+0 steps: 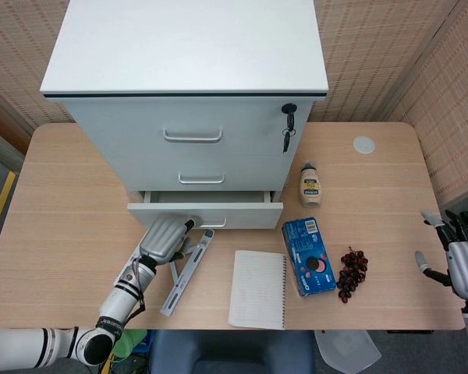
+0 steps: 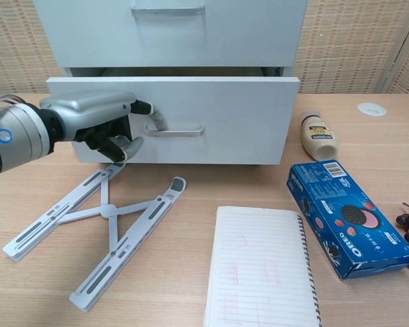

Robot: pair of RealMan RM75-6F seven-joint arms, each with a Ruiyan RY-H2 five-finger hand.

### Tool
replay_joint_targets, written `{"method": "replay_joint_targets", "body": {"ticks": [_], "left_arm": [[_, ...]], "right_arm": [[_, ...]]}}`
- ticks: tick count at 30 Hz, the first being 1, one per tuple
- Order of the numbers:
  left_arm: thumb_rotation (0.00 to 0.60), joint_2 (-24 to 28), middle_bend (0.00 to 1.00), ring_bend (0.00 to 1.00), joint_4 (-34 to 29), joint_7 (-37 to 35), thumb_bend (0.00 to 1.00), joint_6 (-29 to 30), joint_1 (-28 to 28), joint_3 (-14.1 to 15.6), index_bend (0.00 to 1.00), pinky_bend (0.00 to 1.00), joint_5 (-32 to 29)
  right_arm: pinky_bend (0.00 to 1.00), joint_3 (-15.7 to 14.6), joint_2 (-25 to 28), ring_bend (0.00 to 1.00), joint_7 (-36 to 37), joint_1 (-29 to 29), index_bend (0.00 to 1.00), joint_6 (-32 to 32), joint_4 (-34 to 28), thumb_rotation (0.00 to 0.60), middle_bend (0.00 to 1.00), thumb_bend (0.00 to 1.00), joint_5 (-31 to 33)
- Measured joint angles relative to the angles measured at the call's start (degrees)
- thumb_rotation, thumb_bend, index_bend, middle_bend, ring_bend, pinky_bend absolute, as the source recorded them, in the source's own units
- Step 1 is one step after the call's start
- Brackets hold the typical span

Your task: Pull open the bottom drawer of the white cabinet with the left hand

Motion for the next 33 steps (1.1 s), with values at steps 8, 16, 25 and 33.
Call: {"method": "replay_joint_targets", "body": {"ticks": [8, 16, 25, 33], "left_arm": [[0.6, 0.8, 0.95, 1.0, -2.4, 0.4, 0.6, 1.8, 1.1, 1.3, 0.25, 1.0, 1.2], [0.6, 1.8, 0.95, 1.0, -4.8, 0.9, 0.6, 2.5, 2.1, 2.9, 0.25, 1.0, 1.8], [0.6, 2.6, 0.95, 1.0, -7.3, 1.4, 0.6, 3.6, 3.3, 4.3, 0.25, 1.0, 3.6], [0.6, 3.6, 0.95, 1.0, -9.9, 2.4, 0.6, 4.3, 4.3, 5.9, 0.25, 1.0, 4.9]], "right_arm": [[0.16, 0.0, -0.1, 0.13, -0.2, 0.2, 0.14, -0.3, -0.1, 0.6, 0.24, 0.33, 0.0], [0.16, 0.0, -0.3, 0.13, -0.6, 0.5, 0.14, -0.7, -0.3, 0.6, 0.24, 0.33, 0.0], [0.16, -0.1, -0.3, 0.13, -0.9, 0.6, 0.14, -0.9, -0.5, 0.6, 0.24, 0.33, 0.0], [0.16, -0.1, -0.2, 0.13, -1.1, 0.6, 0.14, -0.7, -0.8, 0.6, 0.24, 0.33, -0.1]]}}
